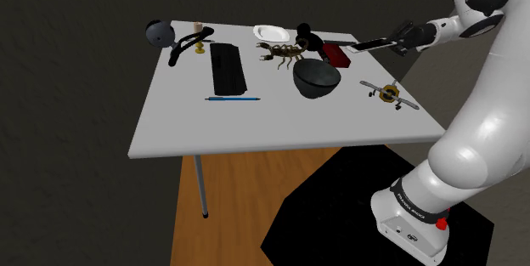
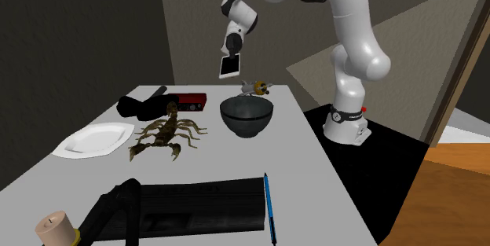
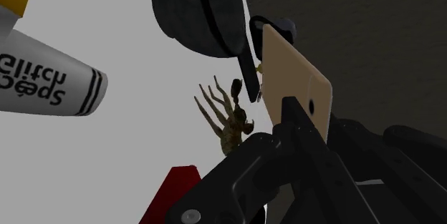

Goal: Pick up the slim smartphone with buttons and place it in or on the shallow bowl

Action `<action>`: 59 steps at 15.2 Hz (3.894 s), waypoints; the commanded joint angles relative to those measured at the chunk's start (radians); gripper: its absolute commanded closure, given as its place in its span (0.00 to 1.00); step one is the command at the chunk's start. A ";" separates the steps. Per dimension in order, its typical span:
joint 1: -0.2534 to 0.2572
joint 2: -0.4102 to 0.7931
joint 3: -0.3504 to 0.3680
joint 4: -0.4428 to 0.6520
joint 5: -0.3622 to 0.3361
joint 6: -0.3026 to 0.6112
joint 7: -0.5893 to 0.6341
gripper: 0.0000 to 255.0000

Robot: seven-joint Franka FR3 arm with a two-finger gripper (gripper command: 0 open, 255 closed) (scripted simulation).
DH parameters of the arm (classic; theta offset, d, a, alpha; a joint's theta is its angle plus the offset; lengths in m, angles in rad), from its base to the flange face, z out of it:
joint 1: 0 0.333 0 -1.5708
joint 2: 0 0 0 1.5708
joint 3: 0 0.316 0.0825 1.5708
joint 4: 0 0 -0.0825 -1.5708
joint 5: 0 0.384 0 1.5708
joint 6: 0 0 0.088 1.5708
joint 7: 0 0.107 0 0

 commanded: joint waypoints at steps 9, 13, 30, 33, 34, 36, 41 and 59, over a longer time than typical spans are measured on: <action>0.203 -0.288 -0.040 -0.192 -0.074 0.204 0.124 1.00; 0.283 -0.502 0.017 -0.343 -0.122 0.403 0.209 1.00; 0.334 -0.676 0.200 -0.610 -0.046 0.708 0.202 1.00; 0.343 -0.635 0.185 -0.616 -0.027 0.702 0.156 1.00; 0.346 -0.620 0.180 -0.617 -0.021 0.699 0.141 1.00; 0.352 -0.590 0.171 -0.619 -0.006 0.693 0.110 1.00; 0.355 -0.568 0.165 -0.620 0.004 0.687 0.089 1.00; 0.300 -0.564 0.099 -0.566 -0.090 0.590 0.105 0.00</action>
